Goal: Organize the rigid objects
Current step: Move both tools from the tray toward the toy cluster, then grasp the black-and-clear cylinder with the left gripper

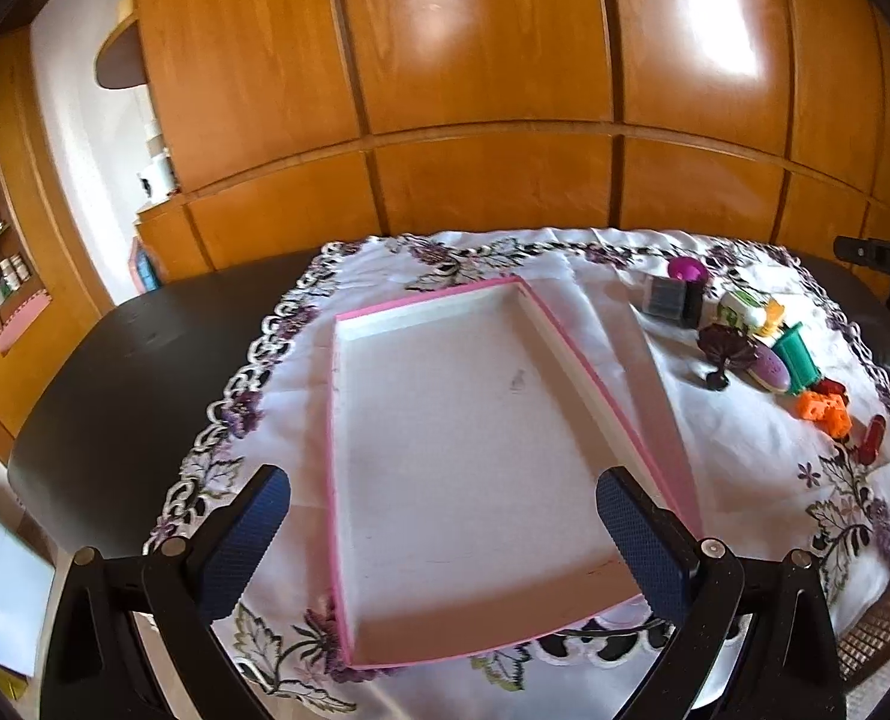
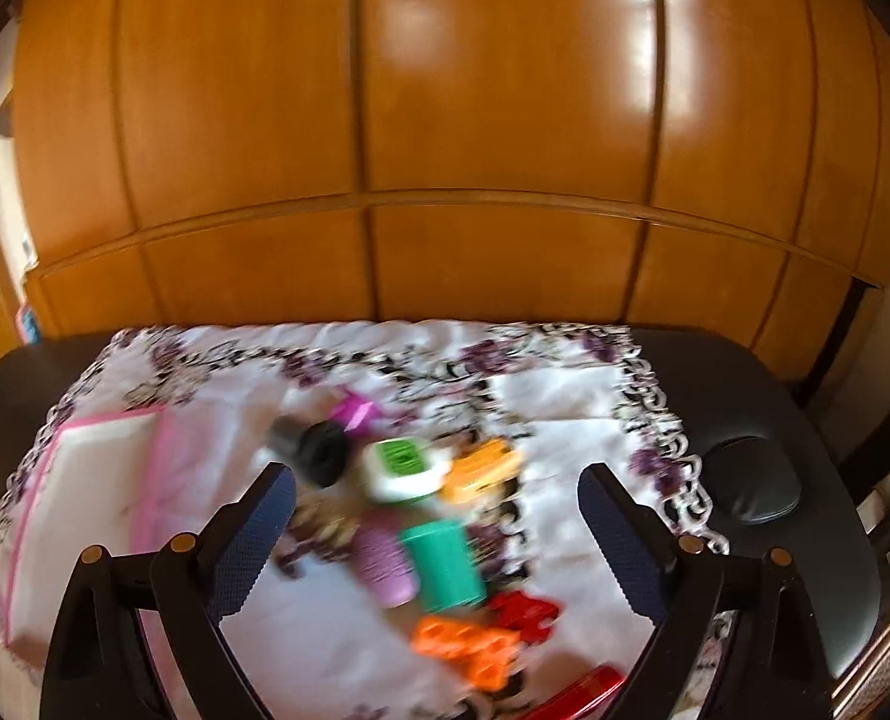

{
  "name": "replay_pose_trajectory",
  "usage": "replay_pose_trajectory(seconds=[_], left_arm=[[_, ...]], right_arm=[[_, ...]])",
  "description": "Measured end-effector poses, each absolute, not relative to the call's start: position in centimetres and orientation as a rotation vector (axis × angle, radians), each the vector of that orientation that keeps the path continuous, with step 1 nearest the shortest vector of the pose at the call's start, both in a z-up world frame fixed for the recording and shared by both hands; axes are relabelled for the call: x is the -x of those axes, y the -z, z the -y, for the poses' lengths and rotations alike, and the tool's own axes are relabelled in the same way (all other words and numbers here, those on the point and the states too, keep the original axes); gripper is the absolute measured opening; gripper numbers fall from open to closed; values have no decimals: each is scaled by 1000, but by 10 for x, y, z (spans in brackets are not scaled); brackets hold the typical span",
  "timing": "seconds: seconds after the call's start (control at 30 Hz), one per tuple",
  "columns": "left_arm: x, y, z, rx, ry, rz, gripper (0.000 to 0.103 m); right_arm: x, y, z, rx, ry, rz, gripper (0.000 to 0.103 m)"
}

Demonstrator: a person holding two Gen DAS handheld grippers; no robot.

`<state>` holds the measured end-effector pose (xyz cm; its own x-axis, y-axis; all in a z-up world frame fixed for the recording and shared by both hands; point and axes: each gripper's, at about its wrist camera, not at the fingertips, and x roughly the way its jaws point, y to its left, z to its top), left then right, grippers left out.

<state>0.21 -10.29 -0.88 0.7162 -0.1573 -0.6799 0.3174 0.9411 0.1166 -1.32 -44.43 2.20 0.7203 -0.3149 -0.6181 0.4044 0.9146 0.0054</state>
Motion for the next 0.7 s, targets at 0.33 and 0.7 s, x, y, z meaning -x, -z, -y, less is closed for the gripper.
replay_pose_trajectory(seconds=[0.33, 0.7], left_arm=[[-17, 12, 135, -198, 390, -790, 103], [-46, 11, 201, -205, 549, -821, 103]], right_arm=[[35, 13, 539, -624, 374, -638, 97], [35, 24, 549, -753, 306, -648, 97]])
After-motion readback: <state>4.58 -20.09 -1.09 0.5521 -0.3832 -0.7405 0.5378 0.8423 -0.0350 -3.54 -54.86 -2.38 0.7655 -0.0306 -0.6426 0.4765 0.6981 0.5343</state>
